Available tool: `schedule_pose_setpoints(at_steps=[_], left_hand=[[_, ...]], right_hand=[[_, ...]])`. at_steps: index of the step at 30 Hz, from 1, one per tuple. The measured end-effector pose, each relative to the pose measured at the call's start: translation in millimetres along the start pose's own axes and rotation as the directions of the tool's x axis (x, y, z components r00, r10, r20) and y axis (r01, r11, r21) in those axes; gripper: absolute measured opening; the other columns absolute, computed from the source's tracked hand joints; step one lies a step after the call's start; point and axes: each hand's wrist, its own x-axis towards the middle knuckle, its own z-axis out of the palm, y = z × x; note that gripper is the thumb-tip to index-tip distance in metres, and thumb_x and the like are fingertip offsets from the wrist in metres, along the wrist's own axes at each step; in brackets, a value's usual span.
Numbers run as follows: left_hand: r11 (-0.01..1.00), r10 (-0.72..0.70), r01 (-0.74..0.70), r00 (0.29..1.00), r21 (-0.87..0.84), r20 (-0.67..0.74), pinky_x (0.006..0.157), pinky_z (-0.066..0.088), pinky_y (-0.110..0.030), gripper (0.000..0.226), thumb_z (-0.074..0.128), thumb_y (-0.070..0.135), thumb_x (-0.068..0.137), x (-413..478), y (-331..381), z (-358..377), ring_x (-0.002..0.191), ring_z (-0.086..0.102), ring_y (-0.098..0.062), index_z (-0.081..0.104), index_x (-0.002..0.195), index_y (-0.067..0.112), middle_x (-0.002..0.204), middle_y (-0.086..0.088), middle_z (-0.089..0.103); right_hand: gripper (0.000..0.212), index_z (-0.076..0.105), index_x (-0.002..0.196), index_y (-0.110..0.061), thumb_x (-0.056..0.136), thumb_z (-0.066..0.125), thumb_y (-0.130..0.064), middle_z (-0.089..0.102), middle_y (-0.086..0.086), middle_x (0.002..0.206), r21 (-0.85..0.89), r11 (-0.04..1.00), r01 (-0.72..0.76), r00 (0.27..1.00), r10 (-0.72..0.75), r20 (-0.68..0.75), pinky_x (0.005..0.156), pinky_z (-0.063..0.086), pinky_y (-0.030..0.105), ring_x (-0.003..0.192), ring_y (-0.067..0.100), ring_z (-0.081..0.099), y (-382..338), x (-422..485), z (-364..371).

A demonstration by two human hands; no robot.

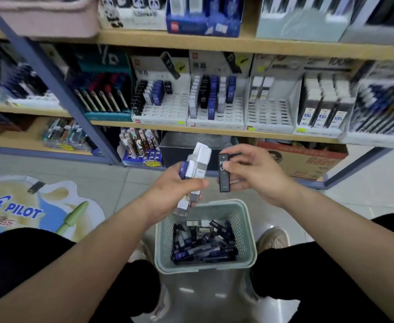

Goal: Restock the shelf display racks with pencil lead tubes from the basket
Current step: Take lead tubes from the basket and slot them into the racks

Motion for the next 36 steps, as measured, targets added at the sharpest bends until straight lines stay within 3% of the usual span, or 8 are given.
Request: schedule_pose_setpoints(at_steps=[5,13,17,20,22,25,29,36], left_hand=[[0.996,0.043,-0.045,0.999,0.077,0.024,0.063,0.043,-0.042,0.032,0.079,0.021,0.071,12.4,42.3,-13.3,0.059,0.058,-0.021,0.056,0.093,0.018,0.064,0.001,0.059],[0.994,0.080,-0.070,0.989,0.085,-0.123,0.053,0.046,-0.032,0.022,0.075,0.011,0.087,45.8,45.5,-34.3,0.057,0.059,-0.017,0.056,0.098,0.015,0.069,-0.003,0.059],[0.995,0.071,-0.059,0.982,0.077,-0.176,0.046,0.044,-0.026,0.020,0.073,0.011,0.088,58.6,50.3,-57.1,0.051,0.056,-0.014,0.055,0.094,0.016,0.065,-0.003,0.057],[0.995,0.074,-0.056,0.969,0.081,-0.235,0.048,0.046,-0.028,0.015,0.072,0.011,0.089,63.2,52.1,-84.8,0.051,0.056,-0.014,0.058,0.096,0.012,0.069,-0.008,0.058],[0.995,0.067,-0.043,0.953,0.086,-0.297,0.048,0.047,-0.027,0.016,0.072,0.014,0.090,64.4,52.1,-104.4,0.051,0.057,-0.014,0.060,0.100,0.010,0.070,-0.010,0.060],[0.998,0.050,-0.033,0.928,0.053,-0.369,0.047,0.046,-0.028,0.017,0.072,0.014,0.090,62.5,50.7,-128.3,0.051,0.054,-0.018,0.059,0.101,0.010,0.066,-0.010,0.061],[0.998,0.050,-0.059,0.918,-0.010,-0.393,0.048,0.047,-0.026,0.014,0.071,0.012,0.090,56.3,49.8,-146.0,0.053,0.051,-0.018,0.061,0.099,0.009,0.063,-0.008,0.059],[0.997,0.060,-0.075,0.917,-0.024,-0.395,0.055,0.051,-0.027,0.023,0.073,0.019,0.088,58.4,50.9,-156.0,0.058,0.056,-0.016,0.061,0.106,0.014,0.072,-0.006,0.060]], right_hand=[[0.009,0.069,0.099,-0.015,0.091,0.069,-0.010,0.072,0.009,0.079,-0.086,0.994,0.066,0.997,-0.070,-0.044,0.054,0.055,0.027,0.066,0.021,0.069,-47.1,16.3,-19.0],[0.011,0.066,0.100,-0.009,0.090,0.071,-0.008,0.065,0.017,0.091,-0.135,0.987,0.090,0.964,-0.121,-0.237,0.062,0.062,0.032,0.067,0.024,0.074,-50.1,74.9,-19.9],[0.010,0.066,0.097,-0.011,0.089,0.072,-0.011,0.070,0.019,0.090,-0.313,0.939,0.140,0.960,-0.207,-0.189,0.060,0.060,0.034,0.071,0.020,0.074,-58.1,120.4,1.1],[0.012,0.066,0.091,-0.019,0.088,0.073,-0.010,0.070,0.015,0.084,-0.399,0.891,0.216,0.944,-0.295,-0.149,0.059,0.056,0.025,0.070,0.016,0.071,-68.6,160.7,26.8],[0.010,0.068,0.090,-0.022,0.087,0.075,-0.015,0.070,0.010,0.084,-0.457,0.852,0.256,0.929,-0.348,-0.128,0.067,0.059,0.028,0.074,0.018,0.070,-72.7,190.6,44.3],[0.009,0.069,0.095,-0.023,0.088,0.074,-0.022,0.068,-0.005,0.083,-0.610,0.737,0.290,0.903,-0.422,-0.081,0.072,0.055,0.024,0.079,0.009,0.066,-76.4,233.2,64.0],[0.008,0.069,0.096,-0.024,0.089,0.072,-0.024,0.063,-0.016,0.077,-0.698,0.675,0.239,0.897,-0.429,-0.108,0.077,0.053,0.028,0.082,0.012,0.065,-81.7,280.5,72.4],[0.005,0.065,0.096,-0.028,0.093,0.068,-0.026,0.062,-0.011,0.084,-0.789,0.603,0.119,0.939,-0.326,-0.107,0.077,0.042,0.024,0.088,0.012,0.061,-78.4,326.0,76.0]])
